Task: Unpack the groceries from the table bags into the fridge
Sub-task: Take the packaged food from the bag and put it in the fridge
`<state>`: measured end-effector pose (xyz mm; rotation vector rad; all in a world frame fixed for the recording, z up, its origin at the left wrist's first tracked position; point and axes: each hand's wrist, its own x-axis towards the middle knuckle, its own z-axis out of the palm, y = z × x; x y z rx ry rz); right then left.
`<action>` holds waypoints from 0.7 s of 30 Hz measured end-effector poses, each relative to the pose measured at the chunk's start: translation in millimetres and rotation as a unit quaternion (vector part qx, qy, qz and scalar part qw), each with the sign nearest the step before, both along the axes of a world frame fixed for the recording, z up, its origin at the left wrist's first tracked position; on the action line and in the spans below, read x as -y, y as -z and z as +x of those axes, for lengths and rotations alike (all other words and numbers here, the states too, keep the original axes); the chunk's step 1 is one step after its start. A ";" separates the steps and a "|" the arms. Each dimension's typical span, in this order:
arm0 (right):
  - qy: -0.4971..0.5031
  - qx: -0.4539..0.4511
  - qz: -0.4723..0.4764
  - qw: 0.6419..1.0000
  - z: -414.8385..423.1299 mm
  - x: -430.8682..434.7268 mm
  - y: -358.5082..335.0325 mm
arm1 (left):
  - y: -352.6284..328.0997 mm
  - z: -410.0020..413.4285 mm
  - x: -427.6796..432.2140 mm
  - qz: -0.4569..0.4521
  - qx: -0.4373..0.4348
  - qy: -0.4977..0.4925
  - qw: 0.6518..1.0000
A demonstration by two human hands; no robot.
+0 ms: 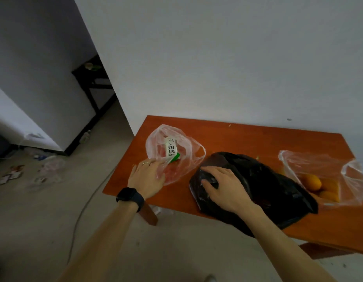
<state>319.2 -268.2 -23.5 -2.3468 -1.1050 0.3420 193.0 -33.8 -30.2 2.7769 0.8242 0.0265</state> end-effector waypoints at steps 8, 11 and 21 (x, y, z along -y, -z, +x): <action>-0.016 -0.062 -0.021 0.998 62.7 -100.6 11.0 | 14.6 70.6 -74.5 -0.006 0.026 -0.016 1.000; -0.014 -0.072 -0.023 0.997 84.4 -146.4 18.3 | 23.7 106.6 -109.6 -0.001 0.021 0.008 1.000; -0.007 -0.090 -0.213 0.973 158.1 -299.3 108.7 | 90.1 206.0 -214.0 0.089 -0.193 0.241 0.947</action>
